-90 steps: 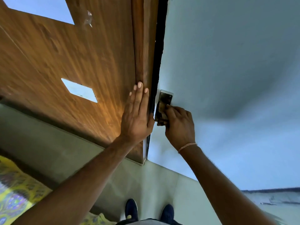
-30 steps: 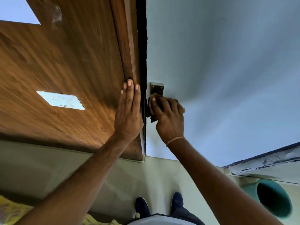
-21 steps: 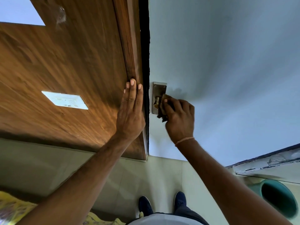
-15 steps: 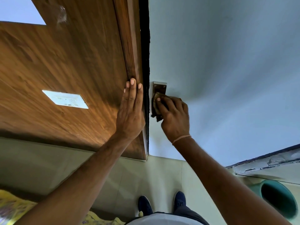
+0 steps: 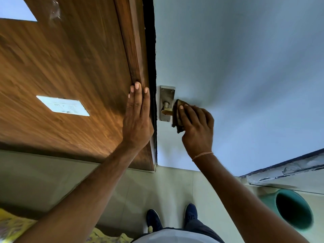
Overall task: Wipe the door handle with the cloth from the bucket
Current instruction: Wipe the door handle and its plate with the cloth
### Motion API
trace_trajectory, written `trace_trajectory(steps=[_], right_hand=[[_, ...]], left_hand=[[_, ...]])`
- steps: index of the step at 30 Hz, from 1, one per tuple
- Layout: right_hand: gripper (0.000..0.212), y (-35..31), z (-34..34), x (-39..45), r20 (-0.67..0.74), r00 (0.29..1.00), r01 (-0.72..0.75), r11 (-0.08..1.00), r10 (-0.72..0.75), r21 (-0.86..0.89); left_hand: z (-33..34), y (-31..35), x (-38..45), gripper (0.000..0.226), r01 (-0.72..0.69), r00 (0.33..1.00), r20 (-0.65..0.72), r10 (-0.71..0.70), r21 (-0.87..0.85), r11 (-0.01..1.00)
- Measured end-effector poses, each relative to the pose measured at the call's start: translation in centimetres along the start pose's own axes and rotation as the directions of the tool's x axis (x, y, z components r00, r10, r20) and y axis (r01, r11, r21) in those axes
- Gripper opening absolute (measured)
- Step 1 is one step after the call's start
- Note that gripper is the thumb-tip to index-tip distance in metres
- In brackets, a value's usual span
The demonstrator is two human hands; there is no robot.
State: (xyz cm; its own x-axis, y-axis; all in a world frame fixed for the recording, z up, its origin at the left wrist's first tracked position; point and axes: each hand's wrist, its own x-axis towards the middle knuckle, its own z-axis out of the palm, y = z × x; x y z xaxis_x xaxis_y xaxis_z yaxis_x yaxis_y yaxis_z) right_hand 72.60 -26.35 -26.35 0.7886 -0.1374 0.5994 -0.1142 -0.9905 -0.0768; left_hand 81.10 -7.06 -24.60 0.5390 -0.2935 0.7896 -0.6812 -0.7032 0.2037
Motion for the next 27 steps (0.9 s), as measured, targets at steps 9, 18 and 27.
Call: trace_trajectory(steps=[9, 18, 27], right_hand=[[0.067, -1.5, 0.8, -0.6, 0.024, 0.999, -0.045, 0.994, 0.042, 0.098], [0.064, -2.7, 0.7, -0.4, 0.018, 0.993, -0.115, 0.984, 0.114, 0.139], [0.077, -0.9, -0.4, -1.3, 0.128, 0.991, -0.054, 0.987, 0.034, 0.153]], left_hand=[[0.2, 0.2, 0.0, 0.077, 0.02, 1.0, 0.0, -0.02, 0.004, 1.0], [0.3, 0.1, -0.1, 0.075, 0.028, 1.0, 0.006, -0.029, 0.022, 0.999], [0.0, -0.5, -0.2, 0.074, -0.001, 1.0, -0.001, 0.001, 0.014, 1.0]])
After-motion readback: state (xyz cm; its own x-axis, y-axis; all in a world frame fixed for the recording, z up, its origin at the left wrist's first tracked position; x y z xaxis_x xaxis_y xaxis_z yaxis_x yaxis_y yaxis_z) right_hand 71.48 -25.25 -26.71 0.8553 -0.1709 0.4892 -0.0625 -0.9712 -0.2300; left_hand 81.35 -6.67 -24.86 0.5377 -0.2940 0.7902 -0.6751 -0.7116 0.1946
